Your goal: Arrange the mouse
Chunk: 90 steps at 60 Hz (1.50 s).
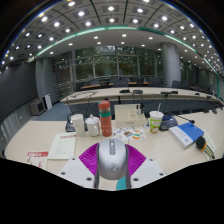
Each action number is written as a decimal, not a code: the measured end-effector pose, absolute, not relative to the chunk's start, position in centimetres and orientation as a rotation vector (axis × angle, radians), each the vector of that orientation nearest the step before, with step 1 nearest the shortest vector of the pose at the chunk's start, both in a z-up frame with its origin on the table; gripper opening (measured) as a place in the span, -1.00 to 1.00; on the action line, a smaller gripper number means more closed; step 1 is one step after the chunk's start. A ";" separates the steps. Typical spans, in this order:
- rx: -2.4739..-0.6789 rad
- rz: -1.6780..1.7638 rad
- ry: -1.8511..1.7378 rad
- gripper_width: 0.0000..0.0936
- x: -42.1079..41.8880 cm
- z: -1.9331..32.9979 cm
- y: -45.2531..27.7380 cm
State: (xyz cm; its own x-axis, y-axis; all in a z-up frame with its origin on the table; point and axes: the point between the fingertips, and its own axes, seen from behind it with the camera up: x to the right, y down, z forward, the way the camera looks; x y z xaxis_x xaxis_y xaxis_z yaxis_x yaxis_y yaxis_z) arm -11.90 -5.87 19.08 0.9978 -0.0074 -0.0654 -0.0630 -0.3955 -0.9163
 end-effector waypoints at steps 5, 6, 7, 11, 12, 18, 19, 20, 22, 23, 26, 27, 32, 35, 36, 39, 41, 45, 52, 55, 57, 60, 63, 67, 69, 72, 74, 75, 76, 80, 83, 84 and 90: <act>-2.036 0.032 0.081 -0.25 -7.0 15.3 -6.3; -2.049 0.026 0.085 -0.25 -6.2 14.5 -6.3; -2.062 0.019 0.088 -0.25 -5.4 13.6 -6.4; -2.114 -0.001 0.099 -0.25 -2.9 9.7 -6.9; -2.125 -0.003 0.101 -0.25 -2.5 8.8 -7.0; -2.181 0.008 0.126 -0.24 -0.6 4.4 -7.6; -2.189 0.007 0.130 -0.24 -0.5 3.9 -7.6; -2.195 0.003 0.133 -0.24 -0.3 3.3 -7.8; -2.205 0.001 0.130 -0.23 -0.1 2.3 -8.0; -2.211 0.002 0.128 -0.21 -0.1 1.8 -8.1; -2.222 0.008 0.127 -0.14 -0.1 0.7 -8.3; -2.229 0.014 0.125 -0.10 -0.3 0.5 -8.3; -2.261 0.048 0.135 0.05 -0.7 -1.0 -9.0; -2.253 0.026 0.140 0.23 -0.5 -0.5 -9.3; -2.251 0.014 0.139 0.32 -0.4 -0.3 -9.5; -2.240 -0.018 0.126 0.64 -0.4 0.6 -10.1; -2.231 -0.030 0.119 0.83 -0.6 1.3 -10.5; -2.220 -0.044 0.119 0.82 -0.8 3.1 -11.7; -2.194 -0.102 0.132 0.84 -1.2 7.2 -15.1; -2.186 -0.114 0.137 0.84 -1.8 9.0 -17.0; -2.182 -0.118 0.138 0.84 -2.4 10.2 -18.5; -2.170 -0.134 0.135 0.84 -3.2 11.9 -20.8; -2.158 -0.160 0.132 0.85 -4.0 13.5 -23.2; -2.141 -0.188 0.132 0.85 -5.1 15.5 -26.3; -2.136 -0.200 0.133 0.84 -5.6 16.4 -27.9; -2.124 -0.212 0.133 0.84 -6.5 17.7 -30.1; -2.116 -0.221 0.137 0.84 -7.0 18.4 -31.5; -2.113 -0.226 0.140 0.84 -7.3 18.6 -32.2; -2.111 -0.230 0.143 0.84 -7.5 18.9 -32.9; -2.109 -0.238 0.151 0.83 -8.4 19.9 -35.1; -2.106 -0.243 0.155 0.83 -8.9 20.4 -36.6; -2.107 -0.243 0.157 0.83 -9.2 20.6 -37.1; -2.108 -0.249 0.142 0.84 -10.1 21.2 -39.4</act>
